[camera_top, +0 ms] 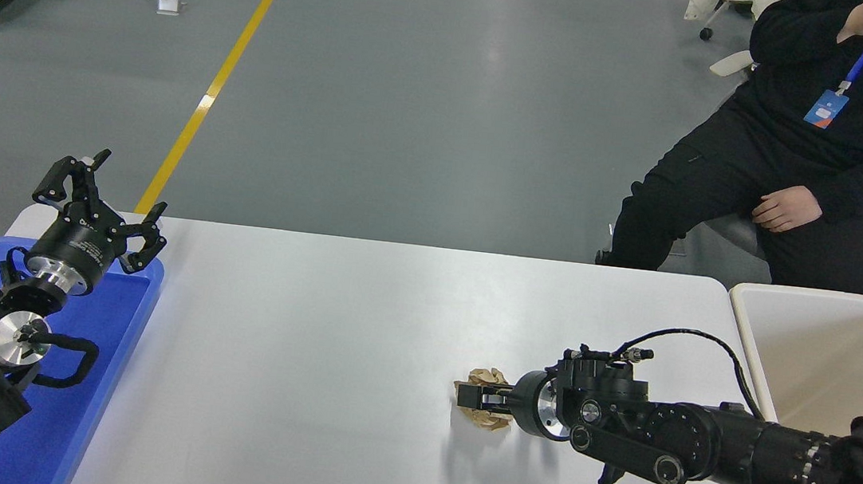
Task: Clean the table surface
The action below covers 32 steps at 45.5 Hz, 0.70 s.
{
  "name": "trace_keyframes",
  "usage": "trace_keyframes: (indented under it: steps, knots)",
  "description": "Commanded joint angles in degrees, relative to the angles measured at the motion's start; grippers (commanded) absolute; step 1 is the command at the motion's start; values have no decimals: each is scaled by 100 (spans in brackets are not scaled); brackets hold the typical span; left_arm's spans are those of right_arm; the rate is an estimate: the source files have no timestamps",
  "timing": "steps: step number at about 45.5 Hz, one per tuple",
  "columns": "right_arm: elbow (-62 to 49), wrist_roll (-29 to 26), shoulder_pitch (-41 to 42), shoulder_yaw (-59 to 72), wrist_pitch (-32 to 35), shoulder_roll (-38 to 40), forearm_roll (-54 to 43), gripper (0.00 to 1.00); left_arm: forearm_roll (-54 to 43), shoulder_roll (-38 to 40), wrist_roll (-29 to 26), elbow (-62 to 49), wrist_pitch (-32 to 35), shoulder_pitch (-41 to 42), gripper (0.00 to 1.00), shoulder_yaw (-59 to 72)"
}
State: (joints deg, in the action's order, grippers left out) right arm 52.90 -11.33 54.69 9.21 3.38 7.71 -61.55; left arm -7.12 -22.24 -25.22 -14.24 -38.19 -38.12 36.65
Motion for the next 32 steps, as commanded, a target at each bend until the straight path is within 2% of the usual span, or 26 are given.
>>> trace_keyframes:
  steps: [1, 11, 18, 24, 32]
  knots:
    - [-34, -62, 86, -86, 392, -24, 73, 0, 0, 0, 0, 0, -4, -2, 100, 0]
    - [19, -71, 182, -174, 418, 46, 81, 0, 0, 0, 0, 0, 5, -2, 100, 0]
    - [290, -150, 428, -201, 506, 388, 213, 0, 0, 0, 0, 0, 5, -2, 100, 0]
    - [782, -159, 867, -122, 620, 977, 433, 0, 0, 0, 0, 0, -4, -2, 100, 0]
    - [1687, -159, 1579, -25, 1164, 2145, 618, 0, 0, 0, 0, 0, 5, -2, 100, 0]
